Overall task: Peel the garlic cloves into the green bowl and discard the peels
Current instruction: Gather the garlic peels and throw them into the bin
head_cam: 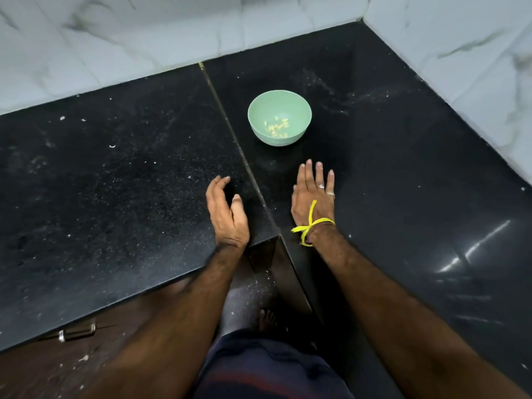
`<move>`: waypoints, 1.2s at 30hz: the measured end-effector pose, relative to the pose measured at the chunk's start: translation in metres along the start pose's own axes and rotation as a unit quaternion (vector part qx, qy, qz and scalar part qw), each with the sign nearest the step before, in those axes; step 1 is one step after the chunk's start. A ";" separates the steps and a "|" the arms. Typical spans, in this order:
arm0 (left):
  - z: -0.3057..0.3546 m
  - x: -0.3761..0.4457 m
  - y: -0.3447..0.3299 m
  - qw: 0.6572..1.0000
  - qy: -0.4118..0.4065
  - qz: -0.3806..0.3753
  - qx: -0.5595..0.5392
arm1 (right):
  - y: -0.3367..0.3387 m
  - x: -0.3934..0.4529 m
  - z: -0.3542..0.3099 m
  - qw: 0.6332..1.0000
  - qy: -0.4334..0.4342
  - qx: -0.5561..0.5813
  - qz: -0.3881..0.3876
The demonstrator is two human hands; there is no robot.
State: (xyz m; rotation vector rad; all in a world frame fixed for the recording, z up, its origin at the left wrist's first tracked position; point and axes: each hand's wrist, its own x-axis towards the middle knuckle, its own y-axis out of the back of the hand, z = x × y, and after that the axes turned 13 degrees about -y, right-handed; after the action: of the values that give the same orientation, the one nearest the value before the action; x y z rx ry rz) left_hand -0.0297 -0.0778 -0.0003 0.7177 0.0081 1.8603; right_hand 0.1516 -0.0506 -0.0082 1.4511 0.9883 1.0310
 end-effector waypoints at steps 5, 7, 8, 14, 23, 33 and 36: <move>0.000 0.001 -0.002 0.999 -0.026 -0.028 0.018 | 0.010 0.011 -0.009 0.999 0.015 0.049 -0.002; -0.001 0.000 -0.003 0.998 -0.025 -0.045 0.030 | 0.006 0.006 -0.023 0.998 0.054 0.031 -0.024; 0.000 0.000 -0.003 0.998 -0.024 -0.051 0.035 | 0.003 0.003 -0.025 0.998 0.041 0.030 -0.030; 0.001 0.000 -0.003 0.995 -0.024 -0.083 0.041 | 0.012 -0.002 0.028 0.983 -0.064 0.168 -0.018; 0.004 0.000 -0.004 0.996 -0.009 -0.084 0.032 | 0.009 -0.024 0.033 0.976 0.131 0.167 -0.056; 0.003 -0.001 -0.003 0.995 -0.014 -0.093 0.021 | 0.007 -0.093 0.023 0.986 -0.135 0.103 -0.005; 0.004 0.000 -0.003 0.995 -0.017 -0.091 0.026 | 0.006 -0.071 0.002 0.991 -0.100 0.090 -0.018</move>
State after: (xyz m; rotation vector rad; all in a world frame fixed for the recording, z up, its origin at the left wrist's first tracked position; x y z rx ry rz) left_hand -0.0249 -0.0779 0.0013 0.7596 0.0975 1.6791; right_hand 0.1332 -0.1199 -0.0091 1.6441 0.9768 0.7668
